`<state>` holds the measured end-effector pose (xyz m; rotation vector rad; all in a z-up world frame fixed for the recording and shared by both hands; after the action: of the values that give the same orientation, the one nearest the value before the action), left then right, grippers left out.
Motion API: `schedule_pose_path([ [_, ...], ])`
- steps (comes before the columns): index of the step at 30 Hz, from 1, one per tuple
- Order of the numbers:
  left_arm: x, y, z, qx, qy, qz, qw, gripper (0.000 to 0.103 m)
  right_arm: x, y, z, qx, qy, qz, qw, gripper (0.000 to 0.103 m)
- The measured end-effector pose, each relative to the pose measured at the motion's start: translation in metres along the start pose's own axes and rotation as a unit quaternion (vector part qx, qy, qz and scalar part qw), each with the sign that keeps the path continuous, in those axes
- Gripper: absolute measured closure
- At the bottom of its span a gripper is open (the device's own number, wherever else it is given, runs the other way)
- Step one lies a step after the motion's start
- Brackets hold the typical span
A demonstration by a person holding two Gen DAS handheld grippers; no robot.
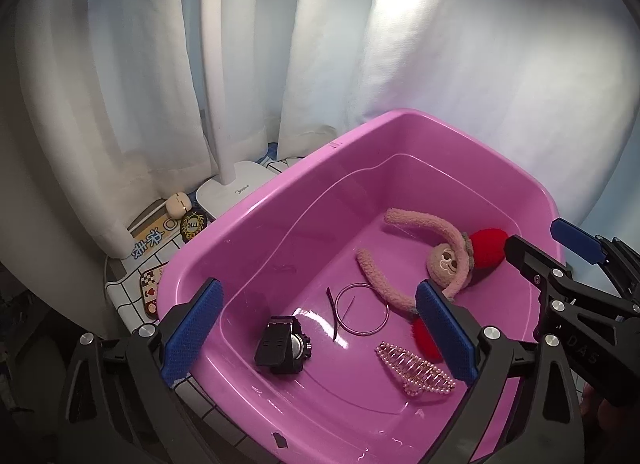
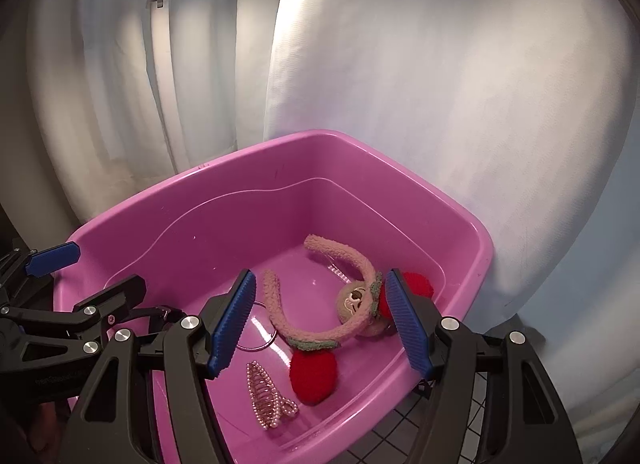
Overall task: Organize jewelry
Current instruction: 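Move both tools back to the table toward the black strap and silver hoop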
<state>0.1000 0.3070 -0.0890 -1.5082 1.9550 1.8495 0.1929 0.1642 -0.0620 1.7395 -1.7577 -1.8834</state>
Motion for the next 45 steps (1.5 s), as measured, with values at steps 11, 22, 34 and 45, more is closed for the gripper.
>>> schedule_pose_path([
  [11, 0.016, 0.021, -0.008, 0.003, 0.0, -0.01, 0.9999, 0.006, 0.029, 0.039, -0.013, -0.008, -0.055, -0.029, 0.998, 0.037],
  [22, 0.067, 0.067, -0.1, 0.097, -0.066, -0.023, 0.9928, 0.006, 0.177, 0.107, -0.081, 0.071, -0.151, 0.016, 0.986, 0.034],
  [34, 0.182, 0.049, -0.22, 0.176, -0.166, 0.062, 0.9685, 0.006, 0.318, 0.135, -0.139, 0.115, -0.256, 0.085, 0.956, 0.034],
  [45, 0.229, -0.023, -0.236, 0.129, -0.192, 0.092, 0.9684, 0.006, 0.337, 0.079, -0.157, 0.088, -0.265, 0.084, 0.956, 0.034],
])
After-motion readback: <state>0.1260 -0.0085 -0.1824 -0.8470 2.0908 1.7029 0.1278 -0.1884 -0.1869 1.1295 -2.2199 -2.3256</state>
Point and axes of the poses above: each gripper's, at about its wrist camera, not at the fingertips, and y roughly against the way its jaws point, z to its left, x to its underside, the point moved 10 cm from there along -y, roughly the way its jaws point, and after that the axes turned 15 degrees about y, right-handed, at the moved point
